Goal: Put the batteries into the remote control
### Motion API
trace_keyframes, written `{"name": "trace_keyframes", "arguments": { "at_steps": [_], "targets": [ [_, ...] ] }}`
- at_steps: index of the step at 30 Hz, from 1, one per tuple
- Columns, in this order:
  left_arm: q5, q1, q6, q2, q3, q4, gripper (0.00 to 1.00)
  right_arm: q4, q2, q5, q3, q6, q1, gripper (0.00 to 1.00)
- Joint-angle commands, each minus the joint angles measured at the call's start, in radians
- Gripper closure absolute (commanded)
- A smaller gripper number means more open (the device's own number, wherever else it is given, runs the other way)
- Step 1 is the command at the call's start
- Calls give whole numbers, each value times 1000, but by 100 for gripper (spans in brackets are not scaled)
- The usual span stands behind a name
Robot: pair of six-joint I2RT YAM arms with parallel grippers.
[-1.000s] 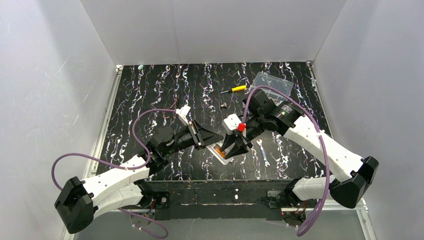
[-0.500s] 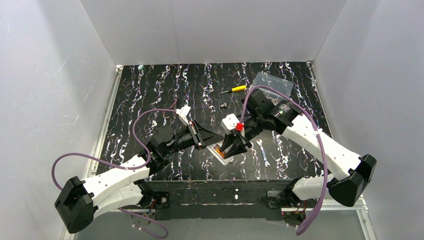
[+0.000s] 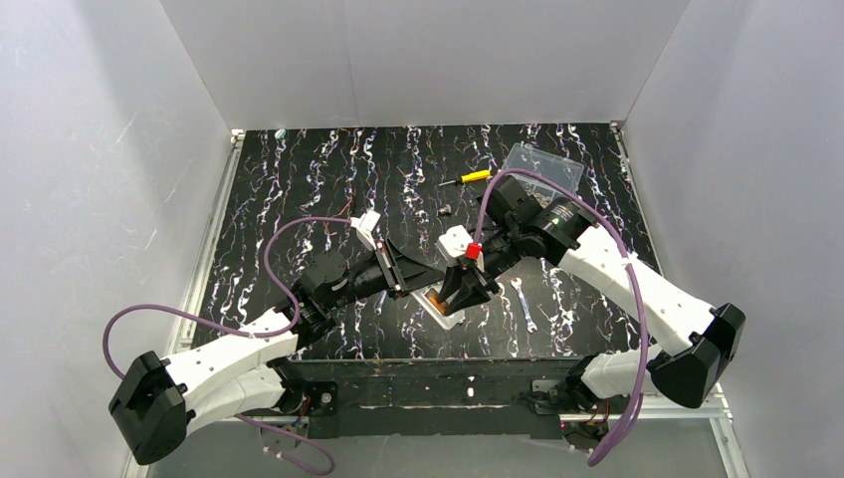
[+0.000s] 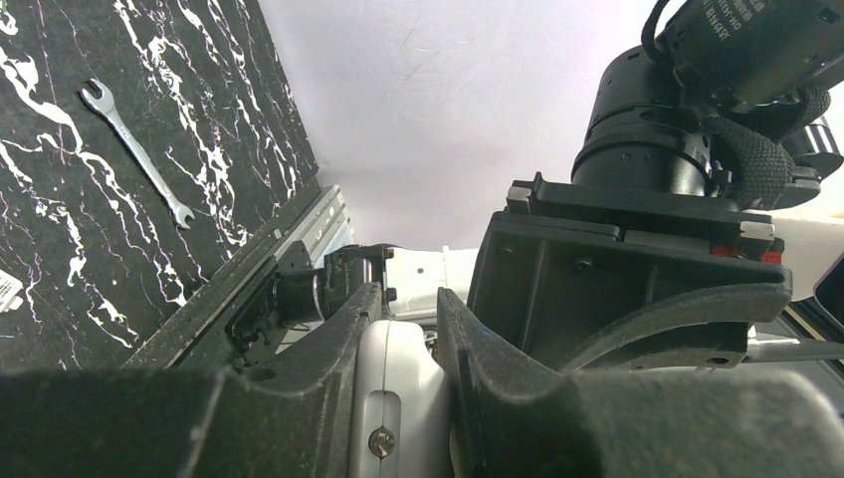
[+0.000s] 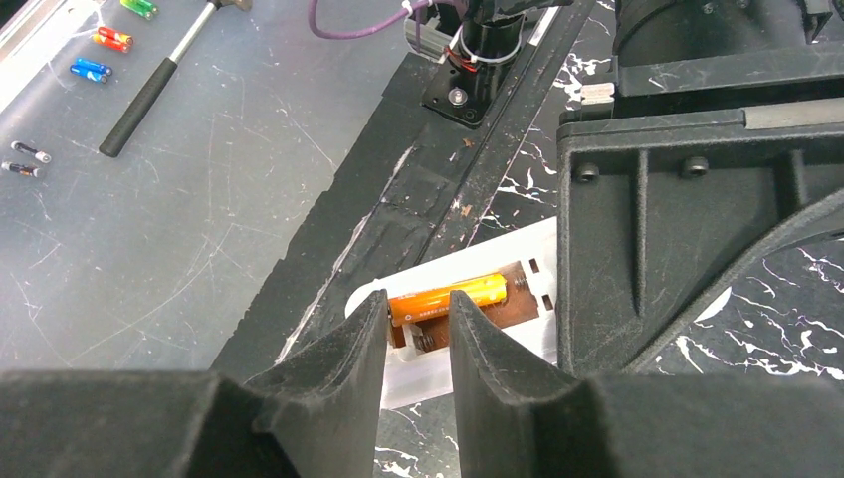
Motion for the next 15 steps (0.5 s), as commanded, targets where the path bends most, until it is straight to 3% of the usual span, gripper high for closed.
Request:
{"name": "trace_keyframes", "arguments": {
  "at_steps": [1, 15],
  "targets": [
    [-8, 1, -3, -25, 45, 100, 100, -9, 8, -9, 36, -7, 16, 65],
    [-45, 0, 4, -31, 34, 102, 100, 15, 17, -1, 29, 16, 32, 65]
  ]
}}
